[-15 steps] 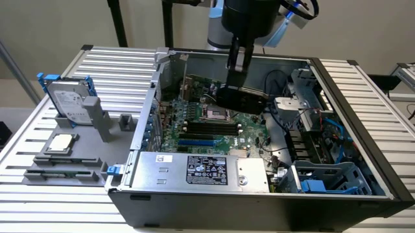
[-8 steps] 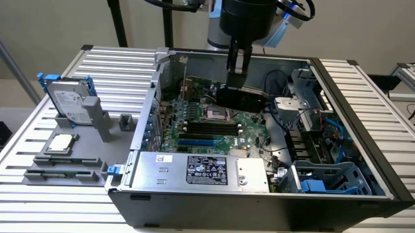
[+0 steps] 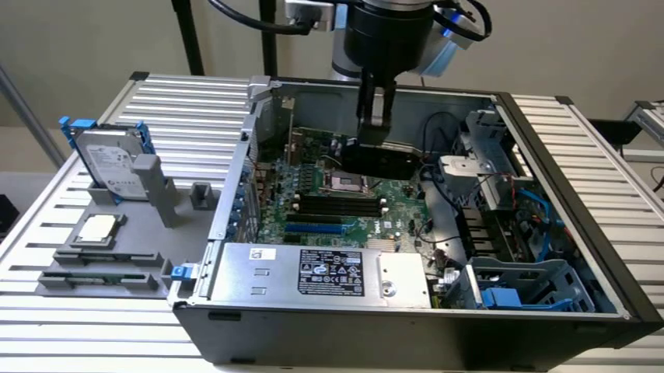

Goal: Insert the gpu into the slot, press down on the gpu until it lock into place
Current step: 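Insert the gpu into the slot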

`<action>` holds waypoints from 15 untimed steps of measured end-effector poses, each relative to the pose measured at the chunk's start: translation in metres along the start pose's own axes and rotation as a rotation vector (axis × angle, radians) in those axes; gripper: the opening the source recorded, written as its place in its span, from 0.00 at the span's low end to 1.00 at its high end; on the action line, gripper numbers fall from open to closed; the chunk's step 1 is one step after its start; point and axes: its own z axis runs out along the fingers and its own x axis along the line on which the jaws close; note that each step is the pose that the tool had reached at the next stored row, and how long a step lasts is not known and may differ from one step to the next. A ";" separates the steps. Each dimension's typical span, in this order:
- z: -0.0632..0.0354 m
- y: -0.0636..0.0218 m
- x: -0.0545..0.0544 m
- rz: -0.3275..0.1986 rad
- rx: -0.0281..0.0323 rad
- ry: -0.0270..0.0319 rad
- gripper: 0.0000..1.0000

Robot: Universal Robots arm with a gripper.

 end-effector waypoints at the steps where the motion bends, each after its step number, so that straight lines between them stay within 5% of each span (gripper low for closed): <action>1: 0.0017 0.0032 0.000 -0.001 0.0026 -0.0003 0.26; 10: 0.0150 0.0321 0.004 -0.008 0.0353 -0.0038 0.26; 15: 0.0219 0.0419 0.006 -0.017 0.0479 -0.0055 0.26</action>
